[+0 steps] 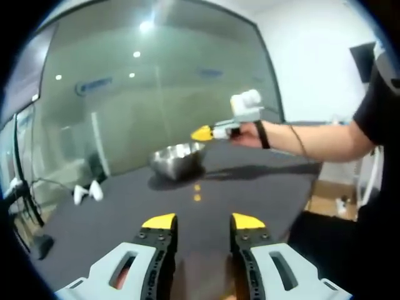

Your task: Pick up the QQ candy scattered on the table and place it into the stainless steel bowl on the table

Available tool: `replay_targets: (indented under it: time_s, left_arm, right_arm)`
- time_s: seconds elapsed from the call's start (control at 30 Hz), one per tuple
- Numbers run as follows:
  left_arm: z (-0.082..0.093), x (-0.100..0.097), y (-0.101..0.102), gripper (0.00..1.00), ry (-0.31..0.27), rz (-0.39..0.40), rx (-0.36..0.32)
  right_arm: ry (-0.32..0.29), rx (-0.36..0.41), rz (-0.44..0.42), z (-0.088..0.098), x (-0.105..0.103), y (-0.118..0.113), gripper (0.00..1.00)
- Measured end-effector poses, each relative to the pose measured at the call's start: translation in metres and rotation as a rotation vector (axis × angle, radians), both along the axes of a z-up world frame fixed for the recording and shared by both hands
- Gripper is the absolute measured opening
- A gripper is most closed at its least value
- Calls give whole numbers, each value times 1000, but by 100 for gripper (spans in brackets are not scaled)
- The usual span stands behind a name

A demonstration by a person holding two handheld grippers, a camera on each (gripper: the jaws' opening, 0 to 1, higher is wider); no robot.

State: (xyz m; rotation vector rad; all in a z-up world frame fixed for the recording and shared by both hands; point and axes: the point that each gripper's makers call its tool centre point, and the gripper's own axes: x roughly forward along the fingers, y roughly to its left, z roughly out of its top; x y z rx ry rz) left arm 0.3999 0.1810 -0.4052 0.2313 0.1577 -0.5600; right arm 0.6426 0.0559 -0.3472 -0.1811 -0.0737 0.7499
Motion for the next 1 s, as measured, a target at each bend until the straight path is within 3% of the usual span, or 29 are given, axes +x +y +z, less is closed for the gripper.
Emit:
replay_targets:
  time_s: [0.2, 0.3, 0.63, 1.0]
  left_arm:
    - [3, -2, 6, 35, -24, 12, 1]
    - [5, 0, 10, 35, -26, 25, -5]
    - [8, 2, 10, 35, -40, 31, -9]
    - [5, 1, 7, 35, -37, 23, 5]
  right_arm:
    - [-5, -22, -31, -2, 18, 3, 11]
    - [46, 6, -34, -9, 22, 4, 25]
    - [92, 53, -68, -13, 24, -9, 24]
    - [79, 54, -23, -3, 4, -15, 23]
